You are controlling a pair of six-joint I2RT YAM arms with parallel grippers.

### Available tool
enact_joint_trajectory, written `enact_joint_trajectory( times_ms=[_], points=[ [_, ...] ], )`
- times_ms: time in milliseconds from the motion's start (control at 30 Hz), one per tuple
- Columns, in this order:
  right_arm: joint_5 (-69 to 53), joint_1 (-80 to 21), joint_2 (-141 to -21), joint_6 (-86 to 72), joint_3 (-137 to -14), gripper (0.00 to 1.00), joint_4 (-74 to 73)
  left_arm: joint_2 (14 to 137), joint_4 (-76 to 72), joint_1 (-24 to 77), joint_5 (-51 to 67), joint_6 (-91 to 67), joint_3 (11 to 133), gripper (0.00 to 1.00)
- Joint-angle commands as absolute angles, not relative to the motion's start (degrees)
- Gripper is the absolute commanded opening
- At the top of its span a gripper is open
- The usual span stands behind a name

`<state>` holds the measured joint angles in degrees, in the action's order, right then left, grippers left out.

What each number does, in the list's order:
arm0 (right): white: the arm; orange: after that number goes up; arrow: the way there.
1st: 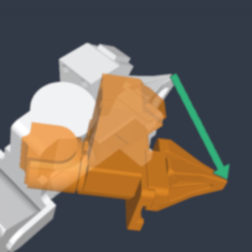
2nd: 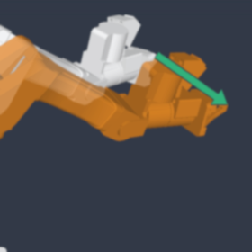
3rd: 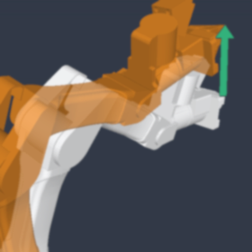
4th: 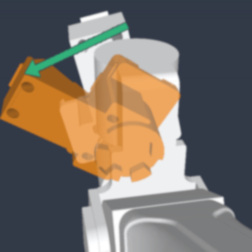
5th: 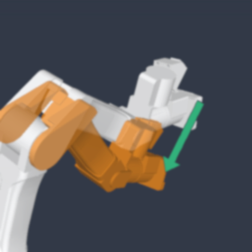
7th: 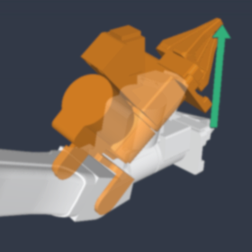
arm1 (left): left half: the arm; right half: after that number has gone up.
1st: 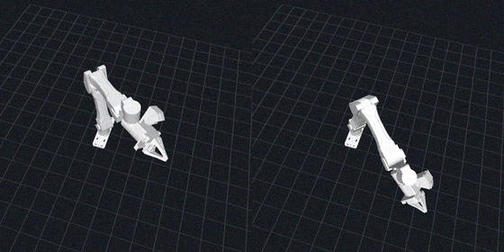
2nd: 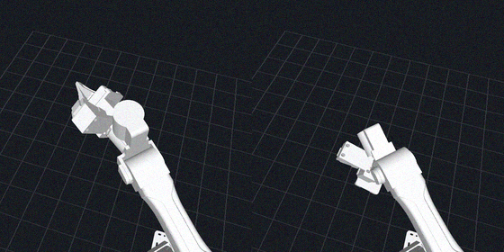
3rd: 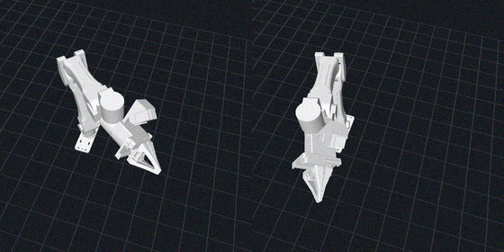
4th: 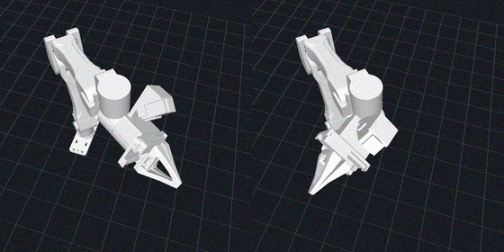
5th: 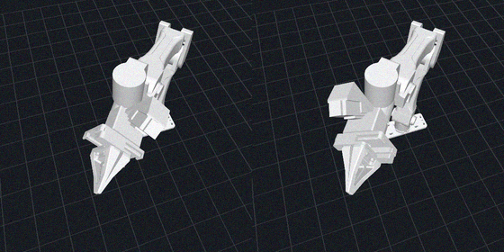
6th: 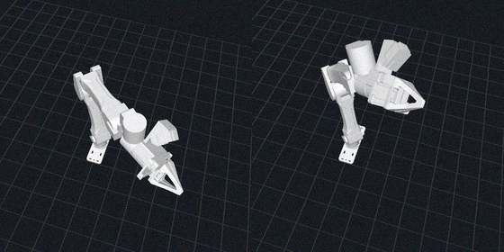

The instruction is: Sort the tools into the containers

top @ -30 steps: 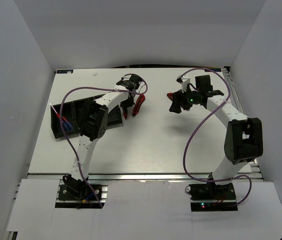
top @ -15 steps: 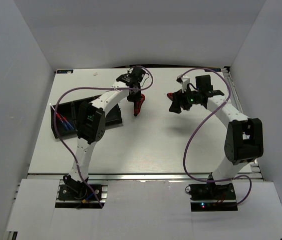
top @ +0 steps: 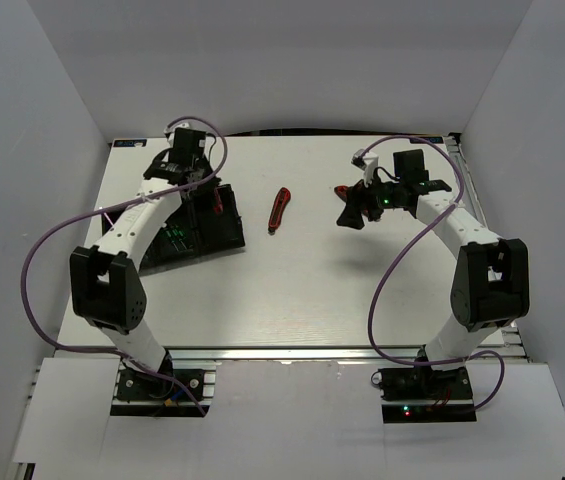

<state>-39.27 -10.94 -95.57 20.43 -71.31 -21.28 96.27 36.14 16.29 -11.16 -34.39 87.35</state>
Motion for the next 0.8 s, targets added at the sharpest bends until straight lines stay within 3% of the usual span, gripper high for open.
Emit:
enact_joint_trajectory(
  times_ms=[0,333,400,433,533,633,767],
  points=[
    [-42.3,-10.8,-93.7,22.1,-71.2,0.82,-22.3,95.6,27.5,15.3,-10.3,-35.0,82.7,0.0],
    [-43.2,-10.8,-93.1,25.1,-71.3,0.82,-24.5,101.1,15.0,14.4,-8.0,-27.6,79.5,0.02],
    [-43.2,-10.8,-93.1,25.2,-70.8,0.82,-24.5,101.7,14.5,14.4,-8.5,-27.3,79.2,0.13],
    [-43.2,-10.8,-93.0,25.1,-70.7,0.82,-24.5,101.9,14.3,14.4,-8.6,-27.2,78.9,0.24],
    [-43.5,-10.8,-93.2,25.0,-70.8,0.82,-24.6,102.6,13.8,14.3,-8.1,-27.2,77.8,0.4],
    [-43.5,-10.8,-93.6,25.4,-71.3,0.82,-25.1,102.8,13.8,14.3,-7.9,-27.5,76.7,0.5],
    [-43.5,-10.8,-94.0,26.1,-72.1,0.82,-26.3,102.6,13.8,14.3,-7.0,-27.6,75.8,0.52]
  ],
)
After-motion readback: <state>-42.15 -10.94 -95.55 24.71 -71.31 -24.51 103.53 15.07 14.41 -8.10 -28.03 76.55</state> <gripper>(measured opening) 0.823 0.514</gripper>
